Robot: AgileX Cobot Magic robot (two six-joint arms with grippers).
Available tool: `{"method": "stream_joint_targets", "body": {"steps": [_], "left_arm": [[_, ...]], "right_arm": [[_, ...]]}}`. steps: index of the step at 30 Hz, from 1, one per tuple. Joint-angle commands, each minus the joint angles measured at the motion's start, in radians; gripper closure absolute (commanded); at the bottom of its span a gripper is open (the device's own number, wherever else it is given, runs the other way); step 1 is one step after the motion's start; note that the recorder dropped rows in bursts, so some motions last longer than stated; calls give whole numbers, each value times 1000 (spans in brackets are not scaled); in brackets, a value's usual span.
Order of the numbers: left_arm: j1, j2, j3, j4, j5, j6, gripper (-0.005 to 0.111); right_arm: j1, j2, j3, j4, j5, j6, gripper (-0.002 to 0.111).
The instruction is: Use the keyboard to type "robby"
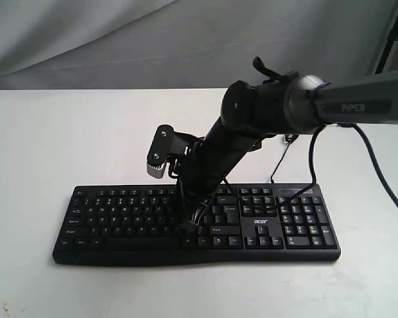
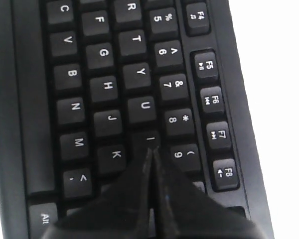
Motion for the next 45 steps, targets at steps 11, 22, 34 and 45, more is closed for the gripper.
{"method": "stream_joint_targets", "body": {"steps": [11, 22, 34, 45], "left_arm": [[-6, -3, 4, 5, -5, -3, 107], [-6, -3, 4, 5, -5, -3, 107], [-6, -3, 4, 5, -5, -3, 107], [-6, -3, 4, 5, -5, -3, 107]], "right_arm": [[-7, 19, 4, 2, 8, -15, 108], [-5, -9, 4, 14, 1, -15, 108], [95, -17, 4, 139, -33, -98, 108], [131, 13, 4, 208, -125, -91, 108]]}}
